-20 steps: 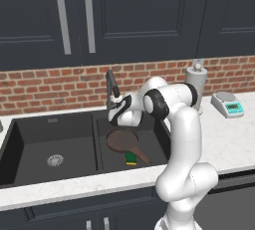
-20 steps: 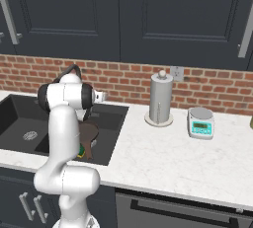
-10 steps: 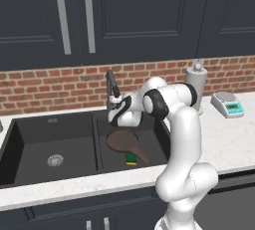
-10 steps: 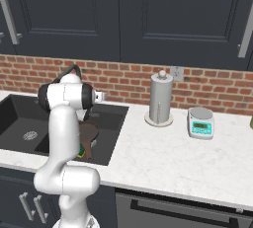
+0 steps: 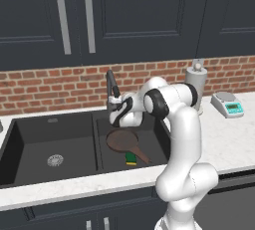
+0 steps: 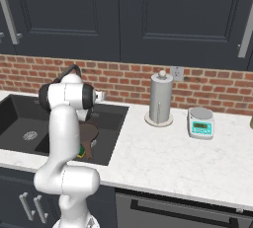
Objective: Pick the pan and sponge and place them into the sink. Then turn on the water.
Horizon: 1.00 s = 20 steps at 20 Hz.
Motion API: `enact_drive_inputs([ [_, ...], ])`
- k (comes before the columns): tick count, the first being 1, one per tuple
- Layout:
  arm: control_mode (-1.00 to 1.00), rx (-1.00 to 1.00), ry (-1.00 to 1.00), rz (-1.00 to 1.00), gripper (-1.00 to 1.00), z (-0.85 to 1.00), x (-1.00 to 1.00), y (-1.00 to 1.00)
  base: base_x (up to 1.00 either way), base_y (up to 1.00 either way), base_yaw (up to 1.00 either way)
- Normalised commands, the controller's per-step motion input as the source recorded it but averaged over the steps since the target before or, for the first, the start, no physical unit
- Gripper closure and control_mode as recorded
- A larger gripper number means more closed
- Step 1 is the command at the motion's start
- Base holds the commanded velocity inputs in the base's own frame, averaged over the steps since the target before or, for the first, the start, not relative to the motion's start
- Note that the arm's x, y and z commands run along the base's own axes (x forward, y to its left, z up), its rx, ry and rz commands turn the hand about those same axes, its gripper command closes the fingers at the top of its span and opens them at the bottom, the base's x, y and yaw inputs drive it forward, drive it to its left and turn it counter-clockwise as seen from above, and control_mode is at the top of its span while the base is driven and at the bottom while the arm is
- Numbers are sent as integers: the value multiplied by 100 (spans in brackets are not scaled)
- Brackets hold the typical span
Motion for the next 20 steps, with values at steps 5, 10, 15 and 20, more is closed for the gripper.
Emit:
enact_drive_inputs([
  [5, -100, 0, 0, 2, -100, 0, 10, 0, 0, 0, 0],
  [10, -100, 0, 0, 0, -100, 0, 10, 0, 0, 0, 0],
  [15, -100, 0, 0, 0, -100, 0, 4, 0, 0, 0, 0],
  [20, -100, 0, 0, 0, -100, 0, 3, 0, 0, 0, 0],
])
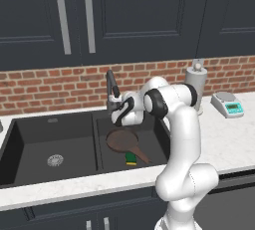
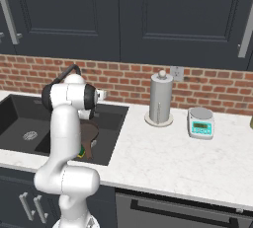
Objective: Pick the pan and sponge and place them into the sink. Then turn on the water.
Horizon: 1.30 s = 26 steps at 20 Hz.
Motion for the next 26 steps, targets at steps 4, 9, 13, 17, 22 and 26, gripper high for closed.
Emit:
enact_drive_inputs([
  [4, -100, 0, 0, 0, -100, 0, 1, 0, 0, 0, 0],
  [9, -100, 0, 0, 0, -100, 0, 0, 0, 0, 0, 0],
  [13, -100, 0, 0, 0, -100, 0, 0, 0, 0, 0, 0],
  [17, -100, 1, 0, 0, -100, 0, 0, -11, 0, 0, 0],
  [22, -100, 2, 0, 0, -100, 0, 0, -26, 0, 0, 0],
  [26, -100, 2, 0, 0, -100, 0, 0, -26, 0, 0, 0],
])
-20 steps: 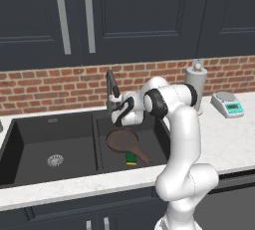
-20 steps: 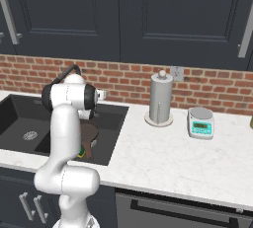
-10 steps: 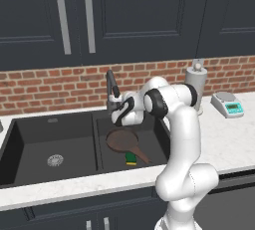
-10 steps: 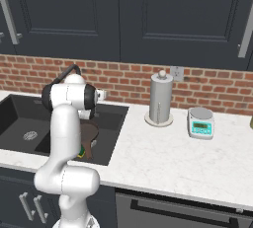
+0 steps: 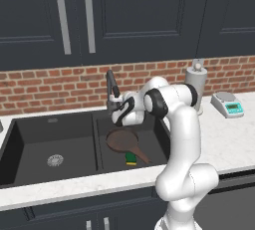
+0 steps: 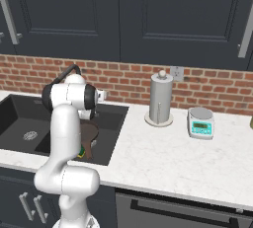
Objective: Pick the pan and sponge and place them into the sink. Then turn on the water.
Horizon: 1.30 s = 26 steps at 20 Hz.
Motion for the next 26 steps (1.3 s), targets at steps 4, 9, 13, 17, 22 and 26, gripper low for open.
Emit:
enact_drive_inputs([
  [4, -100, 2, 0, 0, -100, 0, 0, -32, 0, 0, 0],
  [9, -100, 2, 0, 0, -100, 0, 0, -49, 0, 0, 0],
  [13, -100, 0, -2, 0, -100, 0, 0, -67, 0, 0, 0],
  [17, -100, 0, -3, 0, -100, 0, 0, -80, 0, 0, 0],
  [22, -100, 0, -1, 0, -100, 0, 0, -80, 0, 0, 0],
  [26, -100, 0, 0, 0, -100, 0, 0, -73, 0, 0, 0],
])
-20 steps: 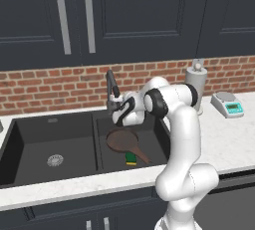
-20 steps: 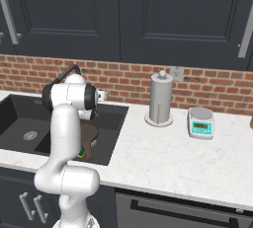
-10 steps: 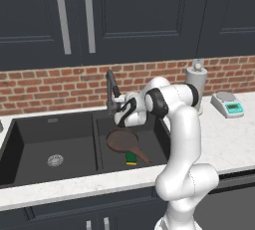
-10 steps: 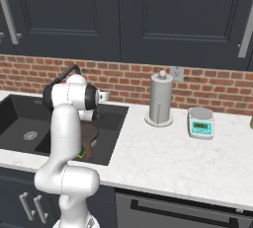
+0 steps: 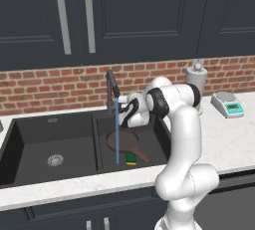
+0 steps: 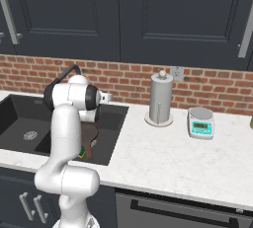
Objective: Pick the pan and sponge and place them into the sink. Then turn on the water.
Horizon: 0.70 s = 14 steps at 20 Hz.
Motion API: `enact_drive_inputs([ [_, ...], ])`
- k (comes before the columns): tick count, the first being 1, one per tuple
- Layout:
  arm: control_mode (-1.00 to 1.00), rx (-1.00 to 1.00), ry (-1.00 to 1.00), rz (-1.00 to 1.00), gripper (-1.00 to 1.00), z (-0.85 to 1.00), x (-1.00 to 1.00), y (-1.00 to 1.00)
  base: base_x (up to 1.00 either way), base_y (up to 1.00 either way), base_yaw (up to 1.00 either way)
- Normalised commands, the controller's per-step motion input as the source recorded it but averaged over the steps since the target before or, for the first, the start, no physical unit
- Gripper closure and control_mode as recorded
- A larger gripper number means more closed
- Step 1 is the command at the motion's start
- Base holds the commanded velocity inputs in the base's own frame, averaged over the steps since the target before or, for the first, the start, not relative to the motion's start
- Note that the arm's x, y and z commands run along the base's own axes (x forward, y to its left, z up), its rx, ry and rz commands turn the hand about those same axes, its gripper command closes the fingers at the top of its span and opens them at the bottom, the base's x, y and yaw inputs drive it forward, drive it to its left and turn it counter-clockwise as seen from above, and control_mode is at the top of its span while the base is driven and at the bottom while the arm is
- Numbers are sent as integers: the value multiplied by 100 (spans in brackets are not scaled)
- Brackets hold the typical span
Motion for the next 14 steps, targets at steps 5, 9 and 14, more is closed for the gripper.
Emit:
enact_drive_inputs([
  [5, -100, 0, 0, 0, -100, 0, 0, -56, 0, 0, 0],
  [9, -100, 0, 0, 0, -100, 0, 0, -39, 0, 0, 0],
  [14, -100, 0, 0, 0, -100, 0, 0, -18, 0, 0, 0],
])
